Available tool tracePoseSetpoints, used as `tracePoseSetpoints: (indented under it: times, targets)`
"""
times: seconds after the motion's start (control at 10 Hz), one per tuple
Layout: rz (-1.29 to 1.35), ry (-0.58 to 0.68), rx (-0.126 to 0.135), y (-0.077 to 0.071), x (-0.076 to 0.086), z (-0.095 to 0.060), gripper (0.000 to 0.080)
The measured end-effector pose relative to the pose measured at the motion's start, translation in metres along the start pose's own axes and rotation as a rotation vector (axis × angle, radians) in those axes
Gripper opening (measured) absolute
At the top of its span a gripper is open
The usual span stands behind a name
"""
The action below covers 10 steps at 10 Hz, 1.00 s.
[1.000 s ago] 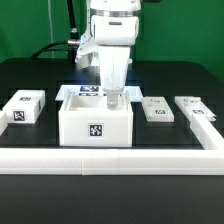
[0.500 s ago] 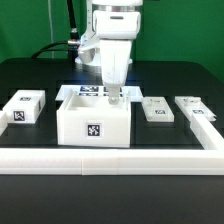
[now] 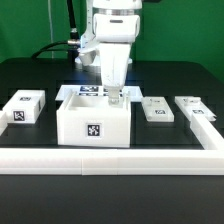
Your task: Assemble cabinet
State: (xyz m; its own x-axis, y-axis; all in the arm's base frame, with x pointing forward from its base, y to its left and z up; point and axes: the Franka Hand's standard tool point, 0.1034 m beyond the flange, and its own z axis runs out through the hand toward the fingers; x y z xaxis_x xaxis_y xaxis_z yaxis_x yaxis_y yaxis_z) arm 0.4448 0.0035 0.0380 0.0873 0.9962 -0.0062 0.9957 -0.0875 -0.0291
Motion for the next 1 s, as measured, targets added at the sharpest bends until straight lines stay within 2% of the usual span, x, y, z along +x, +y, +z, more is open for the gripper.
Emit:
tracePoseSetpoints:
  times: [0.1,0.3,0.4,0.6,0.7,0.8,0.9,1.0]
  targets:
    - [0.002,0.001,0.017,-0.0039,0.0003,0.008,0.0798]
    - [0.003,0.002,0.023,-0.0042,0.0005,0.0117,0.0798]
    - [0.003,0.002,0.023,-0.0044,0.0004,0.0118,0.0709]
    - [0.003,0.001,0.024,-0.0046,0.0004,0.0119,0.033]
    - [0.003,0.001,0.024,-0.0046,0.0004,0.012,0.033]
    - [0.003,0.001,0.024,-0.0046,0.0004,0.012,0.0151]
    - [0.003,0.002,0.022,-0.0041,0.0003,0.0117,0.0049]
    - [0.003,0.002,0.02,-0.0038,0.0003,0.0115,0.0036]
